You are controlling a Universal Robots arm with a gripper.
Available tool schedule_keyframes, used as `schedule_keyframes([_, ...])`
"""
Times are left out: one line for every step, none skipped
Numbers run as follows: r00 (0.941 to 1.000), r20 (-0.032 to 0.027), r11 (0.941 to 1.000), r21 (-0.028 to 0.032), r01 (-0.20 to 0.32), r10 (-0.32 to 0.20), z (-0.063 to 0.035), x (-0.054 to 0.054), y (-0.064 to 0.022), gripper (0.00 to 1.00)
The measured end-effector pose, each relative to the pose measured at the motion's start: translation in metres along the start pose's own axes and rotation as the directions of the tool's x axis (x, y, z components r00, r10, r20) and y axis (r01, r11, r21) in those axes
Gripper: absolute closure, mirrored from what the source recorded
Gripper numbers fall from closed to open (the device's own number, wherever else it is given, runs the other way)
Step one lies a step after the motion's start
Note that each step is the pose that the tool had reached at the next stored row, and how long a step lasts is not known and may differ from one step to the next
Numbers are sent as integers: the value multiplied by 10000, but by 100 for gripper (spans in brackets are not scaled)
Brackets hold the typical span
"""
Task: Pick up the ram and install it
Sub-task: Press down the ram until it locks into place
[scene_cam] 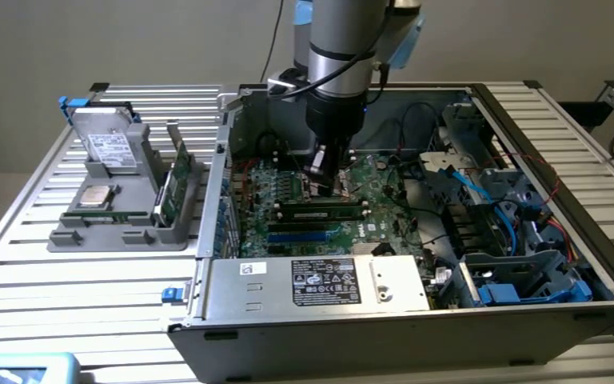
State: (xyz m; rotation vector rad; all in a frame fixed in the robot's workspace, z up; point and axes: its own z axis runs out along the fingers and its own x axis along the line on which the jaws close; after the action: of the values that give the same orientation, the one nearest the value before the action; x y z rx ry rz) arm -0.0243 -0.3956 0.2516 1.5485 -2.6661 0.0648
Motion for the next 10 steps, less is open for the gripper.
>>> schedule_keyframes([9999,4,9999,-11,-136,136,0,0,0,89])
schedule_keyframes([9997,7,9997,-20,-262,262,0,0,0,89])
schedule_keyframes([9993,9,9992,-30,-387,387,0,0,0,89])
schedule_keyframes([9987,13,9987,-40,-513,513,0,0,0,89])
schedule_keyframes([9979,15,9979,-49,-640,640,0,0,0,89])
schedule_keyframes([9971,16,9970,-59,-766,766,0,0,0,89])
schedule_keyframes([9960,19,9960,-68,-891,891,0,0,0,89])
schedule_keyframes([9948,21,9948,-78,-1015,1015,0,0,0,89])
schedule_keyframes([9935,23,9935,-87,-1136,1137,0,0,0,89])
schedule_keyframes([9919,26,9919,-98,-1270,1270,0,0,0,89])
